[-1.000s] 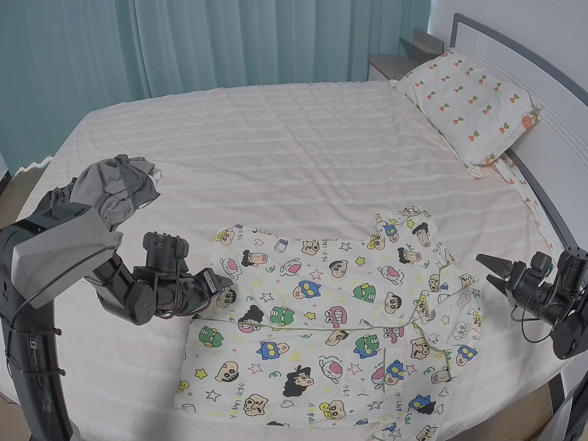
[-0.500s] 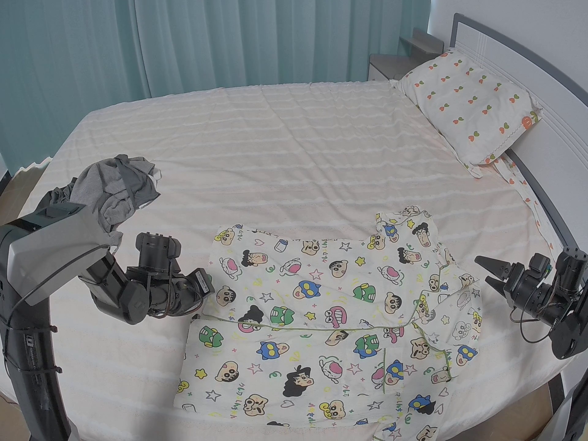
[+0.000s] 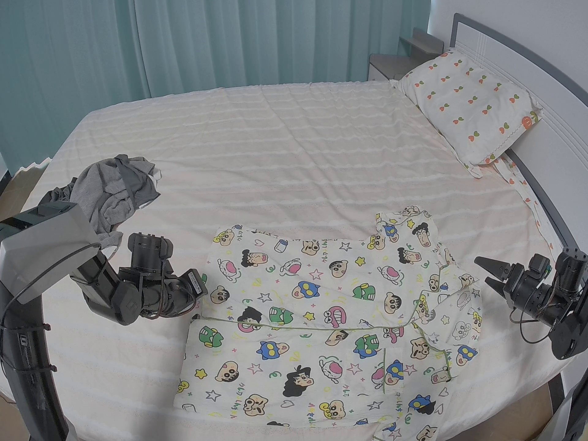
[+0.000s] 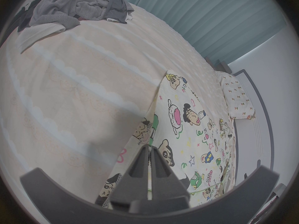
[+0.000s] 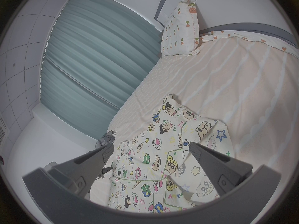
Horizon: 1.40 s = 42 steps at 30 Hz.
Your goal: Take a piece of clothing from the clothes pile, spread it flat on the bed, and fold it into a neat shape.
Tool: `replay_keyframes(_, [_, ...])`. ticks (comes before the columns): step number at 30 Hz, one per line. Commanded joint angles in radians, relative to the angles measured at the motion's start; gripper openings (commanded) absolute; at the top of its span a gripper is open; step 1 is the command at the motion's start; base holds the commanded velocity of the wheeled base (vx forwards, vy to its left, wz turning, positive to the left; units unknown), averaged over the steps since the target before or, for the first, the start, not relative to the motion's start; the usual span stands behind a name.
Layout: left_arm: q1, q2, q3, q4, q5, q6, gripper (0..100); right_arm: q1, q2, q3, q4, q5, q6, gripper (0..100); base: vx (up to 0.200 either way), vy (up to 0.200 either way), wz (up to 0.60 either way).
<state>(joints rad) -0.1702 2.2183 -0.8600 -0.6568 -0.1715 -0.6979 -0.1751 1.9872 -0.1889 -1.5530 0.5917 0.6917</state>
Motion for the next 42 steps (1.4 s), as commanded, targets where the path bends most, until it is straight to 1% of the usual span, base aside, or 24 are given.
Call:
replay_keyframes(1, [0.015, 0.001, 0.001, 0.0, 0.001, 0.0, 0, 0.0, 0.002, 0.0, -0.01, 0.0, 0.0, 100, 0.0, 0.0, 0.0])
replay_keyframes(8, [0.041, 0.006, 0.001, -0.001, -0.002, 0.001, 0, 0.002, 0.004, 0.002, -0.01, 0.0, 0.0, 100, 0.0, 0.0, 0.0])
replay_keyframes(23, [0.038, 0.017, -0.004, -0.001, -0.003, -0.002, 0, 0.002, 0.002, 0.003, -0.009, 0.0, -0.003, 100, 0.0, 0.0, 0.0])
replay_keyframes(24, [0.04, 0.017, -0.002, -0.001, -0.003, -0.002, 100, 0.002, 0.002, 0.005, -0.01, 0.0, -0.004, 100, 0.0, 0.0, 0.0])
replay_keyframes(29, [0.051, -0.005, 0.006, 0.005, -0.006, -0.006, 100, 0.008, -0.019, 0.028, -0.01, 0.0, -0.009, 100, 0.0, 0.0, 0.0])
replay_keyframes(31, [0.066, -0.046, 0.039, 0.003, -0.014, -0.011, 100, 0.008, -0.047, 0.051, -0.01, 0.0, -0.02, 100, 0.0, 0.0, 0.0])
replay_keyframes(33, [0.075, -0.103, 0.084, 0.002, -0.046, -0.029, 100, 0.008, -0.067, 0.072, -0.01, -0.001, -0.023, 100, 0.0, 0.0, 0.0])
replay_keyframes(34, [0.075, -0.103, 0.084, 0.002, -0.046, -0.029, 100, 0.008, -0.067, 0.072, -0.01, -0.001, -0.023, 100, 0.0, 0.0, 0.0])
replay_keyframes(35, [0.083, -0.193, 0.154, 0.0, -0.109, -0.077, 100, 0.008, -0.094, 0.097, -0.009, -0.001, -0.029, 100, 0.0, 0.0, 0.0])
replay_keyframes(36, [0.083, -0.193, 0.154, 0.0, -0.109, -0.077, 100, 0.008, -0.094, 0.097, -0.009, -0.001, -0.029, 100, 0.0, 0.0, 0.0])
replay_keyframes(37, [0.092, -0.298, 0.226, 0.0, -0.171, -0.121, 100, 0.009, -0.113, 0.131, -0.009, -0.001, -0.035, 100, 0.0, 0.0, 0.0])
replay_keyframes(38, [0.094, -0.33, 0.249, 0.0, -0.187, -0.135, 100, 0.009, -0.117, 0.141, -0.009, -0.001, -0.037, 100, 0.0, 0.0, 0.0])
replay_keyframes(39, [0.094, -0.33, 0.249, 0.0, -0.187, -0.135, 100, 0.009, -0.117, 0.141, -0.009, -0.001, -0.037, 100, 0.0, 0.0, 0.0])
replay_keyframes(40, [0.092, -0.453, 0.354, 0.0, -0.237, -0.189, 100, 0.02, -0.12, 0.187, -0.009, -0.001, -0.047, 100, 0.0, 0.0, 0.0])
replay_keyframes(42, [0.089, -0.525, 0.424, 0.0, -0.256, -0.209, 100, 0.031, -0.119, 0.189, 0.007, -0.003, -0.05, 100, 0.0, 0.0, 0.0])
